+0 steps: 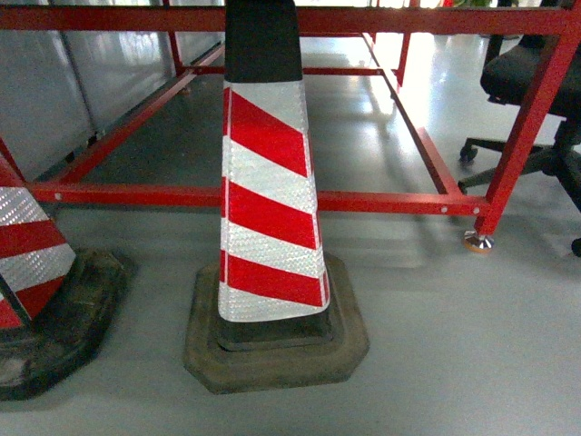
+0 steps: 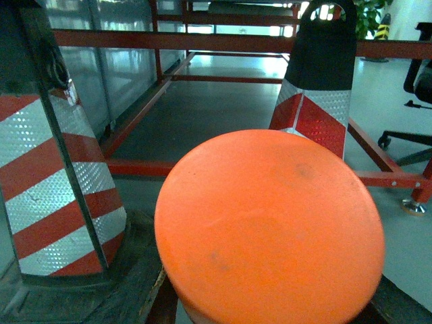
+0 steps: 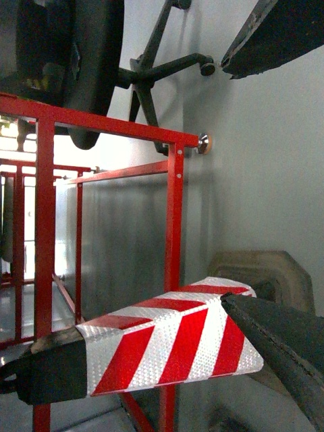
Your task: Pick capacitor and pack into box
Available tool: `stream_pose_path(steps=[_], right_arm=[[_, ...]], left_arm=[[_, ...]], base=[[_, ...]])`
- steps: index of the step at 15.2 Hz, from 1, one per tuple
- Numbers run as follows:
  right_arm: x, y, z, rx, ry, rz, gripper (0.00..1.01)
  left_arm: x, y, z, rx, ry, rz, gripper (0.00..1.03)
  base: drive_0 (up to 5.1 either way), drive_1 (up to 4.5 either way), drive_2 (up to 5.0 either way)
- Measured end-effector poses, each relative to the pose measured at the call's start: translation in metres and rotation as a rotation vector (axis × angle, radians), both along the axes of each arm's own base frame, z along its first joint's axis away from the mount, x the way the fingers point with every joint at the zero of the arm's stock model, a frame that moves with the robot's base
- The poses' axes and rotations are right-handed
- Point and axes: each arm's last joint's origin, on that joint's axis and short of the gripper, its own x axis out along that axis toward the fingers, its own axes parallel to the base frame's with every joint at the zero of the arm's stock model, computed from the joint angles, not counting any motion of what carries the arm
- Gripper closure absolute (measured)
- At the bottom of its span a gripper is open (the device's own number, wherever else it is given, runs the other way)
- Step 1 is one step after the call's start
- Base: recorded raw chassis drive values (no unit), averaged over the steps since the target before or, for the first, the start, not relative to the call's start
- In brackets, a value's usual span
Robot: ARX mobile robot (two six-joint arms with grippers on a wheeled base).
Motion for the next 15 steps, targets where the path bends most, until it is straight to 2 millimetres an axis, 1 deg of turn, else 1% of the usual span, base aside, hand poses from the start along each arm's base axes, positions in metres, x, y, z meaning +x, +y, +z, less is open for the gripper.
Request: stream_pose_path(steps=[15], right_arm=[[0.0000,0.0000,-0.0001,0.001,0.001,0.000,0.03]], left_arm=[[0.0000,0.0000,-0.0001,0.011,0.001,0.001,0.59]], base=[[0.0,0.00,0.0]])
